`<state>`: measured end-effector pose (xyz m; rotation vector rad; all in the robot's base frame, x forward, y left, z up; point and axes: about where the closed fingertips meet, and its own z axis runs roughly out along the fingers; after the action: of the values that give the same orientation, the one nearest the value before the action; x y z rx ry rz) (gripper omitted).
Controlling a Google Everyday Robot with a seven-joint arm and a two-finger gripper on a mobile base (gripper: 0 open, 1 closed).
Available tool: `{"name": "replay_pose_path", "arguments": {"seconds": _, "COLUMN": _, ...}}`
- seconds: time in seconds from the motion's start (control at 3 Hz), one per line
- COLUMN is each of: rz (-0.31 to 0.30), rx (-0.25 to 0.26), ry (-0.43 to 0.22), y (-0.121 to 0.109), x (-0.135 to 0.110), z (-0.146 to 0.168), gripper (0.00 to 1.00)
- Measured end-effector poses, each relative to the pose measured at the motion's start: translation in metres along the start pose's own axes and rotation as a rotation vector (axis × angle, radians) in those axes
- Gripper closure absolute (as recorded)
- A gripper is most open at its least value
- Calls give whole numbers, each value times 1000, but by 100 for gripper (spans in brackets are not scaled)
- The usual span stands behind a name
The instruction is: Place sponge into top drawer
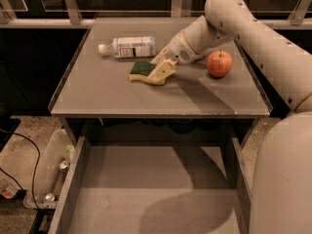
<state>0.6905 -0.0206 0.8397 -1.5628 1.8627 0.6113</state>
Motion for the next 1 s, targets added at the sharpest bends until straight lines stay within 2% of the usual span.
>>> {"name": "replay_pose_path", "arguments": {"seconds": 0.33, "rz": 0, "rx": 0, "ry": 0, "y": 0, "x": 0, "z": 0, "gripper": 100}}
{"name": "replay_pose_path", "arguments": {"seconds": 0.67, "rz": -28, "rx": -9, "ry": -24, "y": 16, "x": 5, "z": -5, "gripper": 100}}
{"name": "replay_pose_path", "arguments": {"seconds": 1.0, "rz": -86, "rx": 0, "ry": -69, "y": 50, "x": 9, "z": -23, "gripper": 100}}
